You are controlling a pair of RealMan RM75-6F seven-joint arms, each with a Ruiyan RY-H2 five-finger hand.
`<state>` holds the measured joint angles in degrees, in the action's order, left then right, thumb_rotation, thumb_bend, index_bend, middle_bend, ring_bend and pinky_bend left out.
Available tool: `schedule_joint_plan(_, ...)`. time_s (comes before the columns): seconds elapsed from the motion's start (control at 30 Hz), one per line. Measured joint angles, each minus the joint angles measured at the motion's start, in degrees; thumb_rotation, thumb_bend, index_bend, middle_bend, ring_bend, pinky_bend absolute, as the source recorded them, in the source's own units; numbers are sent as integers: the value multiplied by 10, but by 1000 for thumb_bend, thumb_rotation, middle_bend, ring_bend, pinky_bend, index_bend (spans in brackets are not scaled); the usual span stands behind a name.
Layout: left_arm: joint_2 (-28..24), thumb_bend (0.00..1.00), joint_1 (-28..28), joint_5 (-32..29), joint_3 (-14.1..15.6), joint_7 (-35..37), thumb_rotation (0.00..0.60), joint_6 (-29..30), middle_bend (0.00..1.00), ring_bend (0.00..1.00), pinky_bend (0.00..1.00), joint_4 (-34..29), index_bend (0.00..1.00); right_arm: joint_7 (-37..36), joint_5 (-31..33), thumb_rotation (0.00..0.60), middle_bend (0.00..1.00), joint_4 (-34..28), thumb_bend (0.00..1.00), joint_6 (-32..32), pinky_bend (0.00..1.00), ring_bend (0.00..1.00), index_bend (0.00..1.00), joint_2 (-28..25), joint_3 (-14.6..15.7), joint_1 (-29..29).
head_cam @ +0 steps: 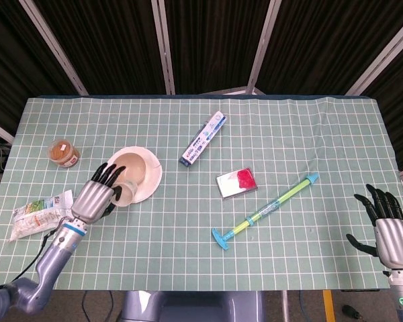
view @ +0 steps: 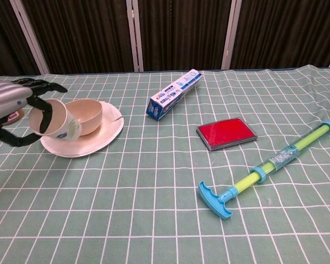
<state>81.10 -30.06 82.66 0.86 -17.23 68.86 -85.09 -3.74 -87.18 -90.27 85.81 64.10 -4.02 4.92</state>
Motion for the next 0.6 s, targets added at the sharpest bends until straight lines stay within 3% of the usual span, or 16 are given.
schedule_joint_plan(0.1, -28, 545, 21, 39, 38, 14, 600, 13, 26, 0, 0, -18, 658, 4, -2, 600, 0, -3, 83, 1, 0, 0, 156, 0, 1, 0)
schedule_joint_plan(0.23, -43, 545, 45, 75, 66, 28, 600, 33, 24, 0, 0, -21, 657, 8, -7, 600, 0, -7, 83, 1, 0, 0, 156, 2, 3, 0)
schedule_joint_plan(0.6, -34, 547, 66, 76, 78, 33, 600, 10, 1, 0, 0, 19, 615, 15, -12, 600, 0, -11, 84, 0, 0, 0, 156, 4, 5, 1)
